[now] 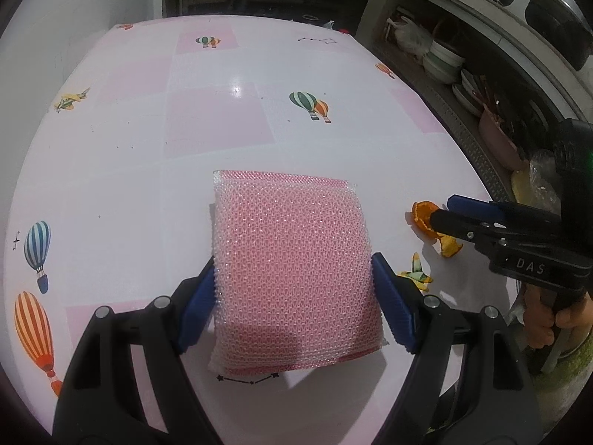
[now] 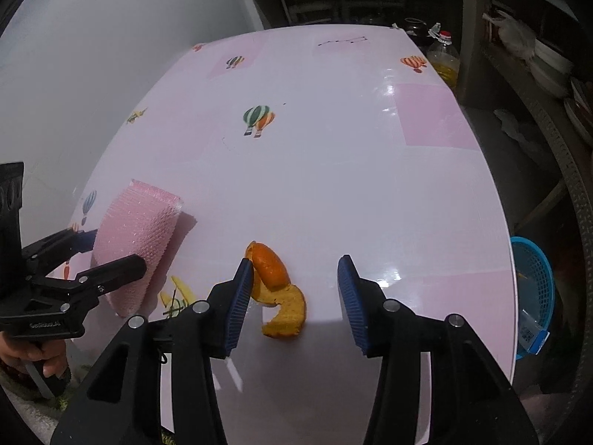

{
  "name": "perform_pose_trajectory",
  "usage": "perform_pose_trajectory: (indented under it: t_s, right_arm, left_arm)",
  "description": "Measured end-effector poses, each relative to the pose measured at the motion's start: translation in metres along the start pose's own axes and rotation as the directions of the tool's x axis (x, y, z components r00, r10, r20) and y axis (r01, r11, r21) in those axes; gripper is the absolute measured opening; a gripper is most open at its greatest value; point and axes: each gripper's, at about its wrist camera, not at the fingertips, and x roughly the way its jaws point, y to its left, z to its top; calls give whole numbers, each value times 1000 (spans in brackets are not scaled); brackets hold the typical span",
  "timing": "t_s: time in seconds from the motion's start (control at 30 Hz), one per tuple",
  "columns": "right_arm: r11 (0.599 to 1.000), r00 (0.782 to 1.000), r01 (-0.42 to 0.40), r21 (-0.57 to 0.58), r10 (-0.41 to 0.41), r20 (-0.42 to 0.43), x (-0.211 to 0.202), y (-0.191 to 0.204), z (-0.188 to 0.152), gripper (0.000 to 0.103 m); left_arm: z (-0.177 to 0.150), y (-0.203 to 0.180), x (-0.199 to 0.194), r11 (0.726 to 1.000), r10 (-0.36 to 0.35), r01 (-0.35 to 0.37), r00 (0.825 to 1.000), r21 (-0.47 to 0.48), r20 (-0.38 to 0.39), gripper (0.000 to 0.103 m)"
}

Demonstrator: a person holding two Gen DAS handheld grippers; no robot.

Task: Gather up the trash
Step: 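Close the right gripper on the orange peel while the left gripper holds the sponge, then carry the sponge and orange peel over the blue wastebasket with both grippers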

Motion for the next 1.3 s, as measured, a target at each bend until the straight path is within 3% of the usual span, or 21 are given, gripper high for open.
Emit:
perform_pose_trajectory:
  t_s: [0.13, 0.33, 0.67, 1.3]
  right_arm:
    - [999, 1000, 22, -31, -22, -2, 3, 10, -3, 35]
    - [1000, 1000, -5, 11, 5, 9, 0, 8, -3, 16]
    - [997, 1000, -5, 82, 4, 20, -8, -1, -6, 12]
    - [974, 992, -70, 218, 45, 118, -44, -30, -16, 11]
  left_arm:
    - [-1, -2, 0, 1000, 9, -9, 1000, 14, 2, 75]
    - [-3, -7, -3, 999, 24, -25, 1000, 33, 13, 75]
    - [-2, -13, -8, 998, 31, -32, 999, 59, 22, 75]
    - [-4, -42, -25, 988, 67, -75, 996, 134, 66, 75]
